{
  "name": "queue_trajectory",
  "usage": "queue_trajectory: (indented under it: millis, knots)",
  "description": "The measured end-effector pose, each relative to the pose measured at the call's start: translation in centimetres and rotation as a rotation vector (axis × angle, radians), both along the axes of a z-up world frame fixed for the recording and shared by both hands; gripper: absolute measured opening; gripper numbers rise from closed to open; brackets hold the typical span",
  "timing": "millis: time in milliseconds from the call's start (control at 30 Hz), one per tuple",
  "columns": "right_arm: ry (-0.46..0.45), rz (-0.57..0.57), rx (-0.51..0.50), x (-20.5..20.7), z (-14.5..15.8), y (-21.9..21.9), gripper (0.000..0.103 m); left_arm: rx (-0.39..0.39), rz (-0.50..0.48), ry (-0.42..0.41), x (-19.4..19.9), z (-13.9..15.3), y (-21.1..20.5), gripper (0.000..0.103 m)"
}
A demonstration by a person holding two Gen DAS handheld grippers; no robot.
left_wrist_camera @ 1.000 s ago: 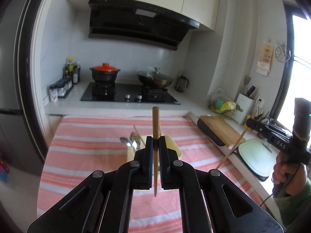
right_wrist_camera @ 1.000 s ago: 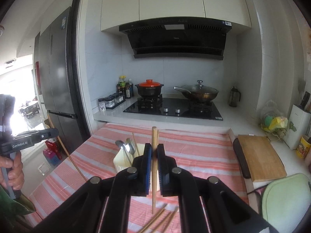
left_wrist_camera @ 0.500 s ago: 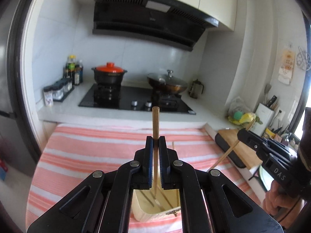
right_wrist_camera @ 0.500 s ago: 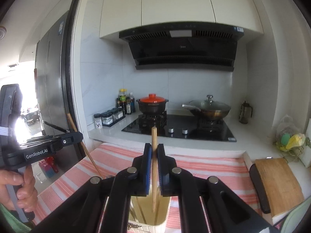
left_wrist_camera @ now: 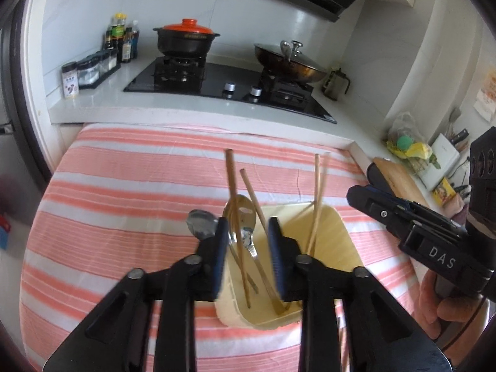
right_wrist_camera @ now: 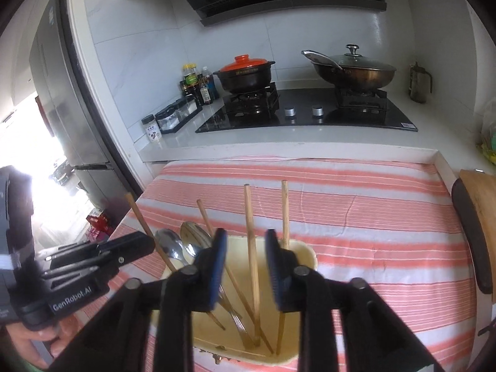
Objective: Organize utensils
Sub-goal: 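Open both tools to release the chopsticks and withdraw over the table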
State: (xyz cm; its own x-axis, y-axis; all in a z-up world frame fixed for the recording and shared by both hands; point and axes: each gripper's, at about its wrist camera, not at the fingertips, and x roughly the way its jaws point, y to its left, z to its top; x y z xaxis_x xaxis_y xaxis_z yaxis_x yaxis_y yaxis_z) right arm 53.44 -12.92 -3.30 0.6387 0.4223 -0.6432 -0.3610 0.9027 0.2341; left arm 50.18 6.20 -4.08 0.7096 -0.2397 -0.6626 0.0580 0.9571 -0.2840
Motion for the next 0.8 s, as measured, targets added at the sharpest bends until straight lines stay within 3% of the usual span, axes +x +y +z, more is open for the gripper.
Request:
queue_trajectory:
  millis: [100,200,300,433,600,700,800]
  knots:
    - [-0.024,-0.022,0.011,-1.8,1.7,-1.0,0.037,-0.003,0.011,-0.025,-3.0,1.0,1.7,0.070]
    - [-0.081,-0.005,-0.051,-5.3,3.2,-2.5,0.037,0.062,-0.010,-0.013,-7.6,0.9,3.2,0.076]
    - [-0.110,0.027,-0.118,-10.8,2.7,-4.9,0.041,0.134,-0.030,0.012,-13.2,-1.0,4.0,0.084]
    - [-0.090,-0.031,-0.198,-19.0,-2.0,-8.8,0.042,0.132,-0.063,0.074,-20.7,-6.1,3.4,0.087]
    - [0.013,-0.246,-0.195,-28.8,-9.9,-13.0,0.042,-0.004,-0.086,0.143,-28.0,-12.2,1.0,0.087]
    - [0.002,-0.340,-0.212,-33.7,-12.7,-14.4,0.042,0.006,-0.077,0.134,-30.2,-13.7,-0.7,0.087]
    - [-0.008,-0.355,-0.230,-36.2,-14.3,-15.2,0.042,0.040,-0.093,0.127,-31.1,-14.3,-2.1,0.087]
